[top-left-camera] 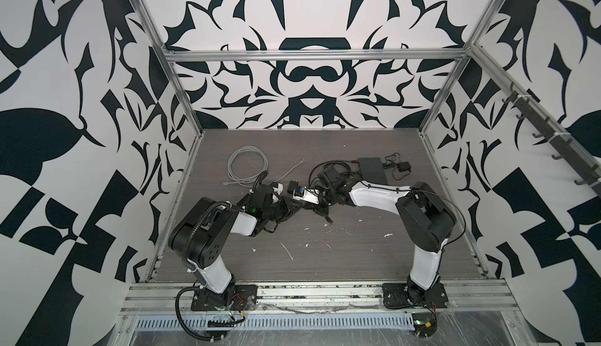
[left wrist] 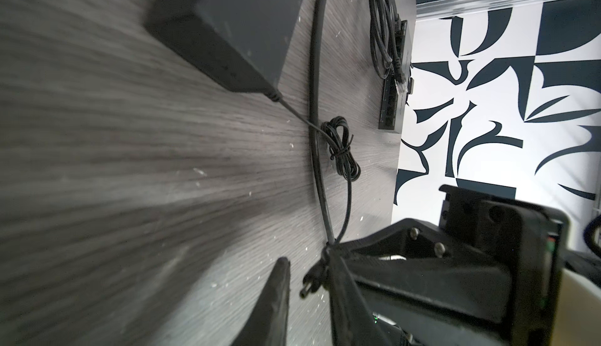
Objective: Insert the plug into the switch port
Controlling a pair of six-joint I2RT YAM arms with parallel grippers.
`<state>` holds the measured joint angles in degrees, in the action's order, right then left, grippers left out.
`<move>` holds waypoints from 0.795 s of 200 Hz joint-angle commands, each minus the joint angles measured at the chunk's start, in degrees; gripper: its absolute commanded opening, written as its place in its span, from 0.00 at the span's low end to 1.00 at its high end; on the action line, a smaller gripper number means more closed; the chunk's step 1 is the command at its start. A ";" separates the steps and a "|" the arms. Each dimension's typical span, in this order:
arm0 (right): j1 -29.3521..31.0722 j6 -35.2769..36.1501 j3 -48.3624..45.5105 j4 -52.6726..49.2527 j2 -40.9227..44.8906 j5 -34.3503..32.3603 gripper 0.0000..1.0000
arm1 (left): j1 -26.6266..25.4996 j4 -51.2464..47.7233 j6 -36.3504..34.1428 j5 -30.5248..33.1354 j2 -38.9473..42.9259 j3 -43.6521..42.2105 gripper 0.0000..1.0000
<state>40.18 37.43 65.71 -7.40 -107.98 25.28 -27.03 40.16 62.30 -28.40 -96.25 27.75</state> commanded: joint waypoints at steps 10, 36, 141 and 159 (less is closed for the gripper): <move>-0.12 -0.96 0.03 0.88 -0.25 0.14 0.00 | -0.20 2.68 1.04 -1.03 -1.31 -1.03 0.22; -0.11 -0.98 0.03 0.66 -0.21 0.04 0.00 | -0.16 3.83 1.41 -1.31 -2.18 -0.94 0.19; -0.42 -1.31 -1.44 1.67 1.14 -1.27 0.17 | -0.17 3.67 1.20 -2.01 -1.97 -0.68 0.08; -1.40 -1.59 -4.18 3.74 3.18 -0.61 0.33 | -0.14 2.51 0.56 -2.01 -1.32 -0.47 0.08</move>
<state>39.79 36.23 64.34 -5.93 -108.03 24.36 -27.03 43.81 63.46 -29.65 -98.13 27.75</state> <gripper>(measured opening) 0.247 0.103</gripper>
